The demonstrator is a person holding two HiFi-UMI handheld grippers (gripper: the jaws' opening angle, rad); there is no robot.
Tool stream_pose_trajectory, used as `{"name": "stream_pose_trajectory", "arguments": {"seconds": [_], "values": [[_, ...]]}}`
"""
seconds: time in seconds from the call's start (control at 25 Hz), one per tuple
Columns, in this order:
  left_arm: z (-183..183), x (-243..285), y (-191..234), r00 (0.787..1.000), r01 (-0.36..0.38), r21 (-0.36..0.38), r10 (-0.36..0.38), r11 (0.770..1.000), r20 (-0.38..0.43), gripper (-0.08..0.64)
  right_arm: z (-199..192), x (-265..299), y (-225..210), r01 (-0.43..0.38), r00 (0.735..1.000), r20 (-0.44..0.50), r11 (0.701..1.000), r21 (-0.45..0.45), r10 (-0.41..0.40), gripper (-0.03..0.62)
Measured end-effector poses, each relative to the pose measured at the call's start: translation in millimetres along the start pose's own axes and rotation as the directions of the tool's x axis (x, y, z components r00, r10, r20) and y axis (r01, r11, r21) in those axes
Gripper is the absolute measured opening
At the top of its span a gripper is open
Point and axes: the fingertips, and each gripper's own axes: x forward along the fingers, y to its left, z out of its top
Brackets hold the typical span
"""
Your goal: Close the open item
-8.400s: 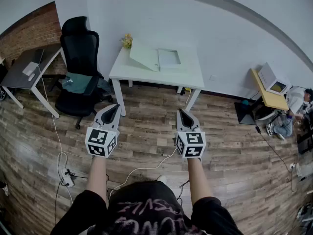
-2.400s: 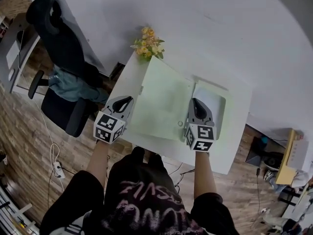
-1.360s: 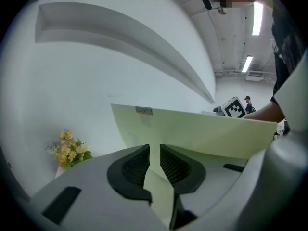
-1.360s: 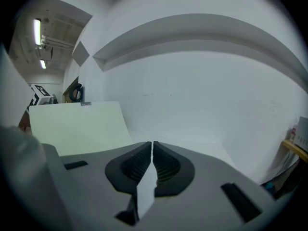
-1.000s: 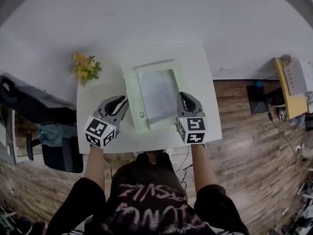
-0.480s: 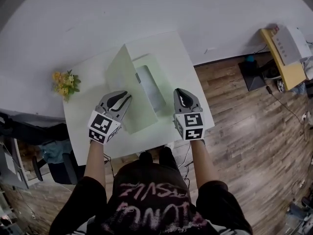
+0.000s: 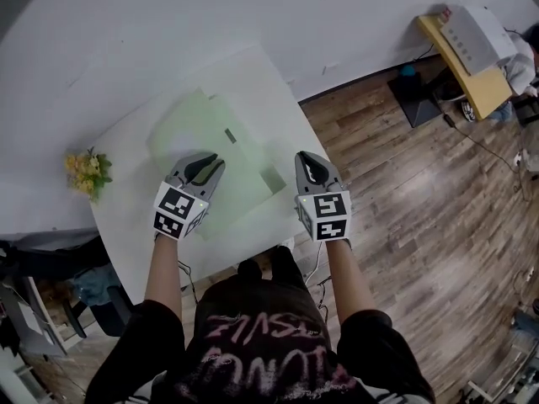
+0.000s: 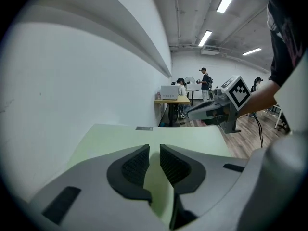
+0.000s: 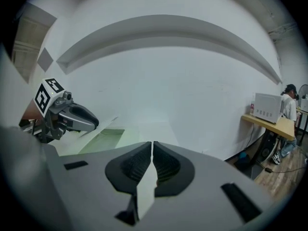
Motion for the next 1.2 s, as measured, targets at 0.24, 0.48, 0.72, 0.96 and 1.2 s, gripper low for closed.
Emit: {"name": "stream_pose_trajectory", "arguments": {"seconds": [0.24,0.48,0.72,0.96,1.2], "values": [[-3,36,-9,0.997,0.038,-0.017,-0.039,0.999,-0.068,0.075,-10,-8,-24,0.031,0.999,-0.020,0.999,0.013,-0.030,0.028],[-19,62,-15,0.982,0.062,-0.034,-0.067,0.998,-0.179,0.077,-20,-12,-38,0.051,0.998,-0.042,0.998,0.026,-0.050,0.028],[-35,81,-23,0.959,0.089,-0.008,-0.088,0.996,-0.269,0.078,-29,-16,-52,0.071,0.996,-0.061,0.997,0.033,-0.069,0.028],[-39,87,-24,0.946,0.098,-0.049,-0.108,0.994,-0.305,0.084,-36,-20,-61,0.085,0.994,-0.077,0.995,0.042,-0.082,0.028],[-42,92,-25,0.938,0.105,-0.059,-0.119,0.993,-0.326,0.084,-36,-14,-56,0.066,0.995,-0.077,0.997,0.038,-0.063,0.028]]}}
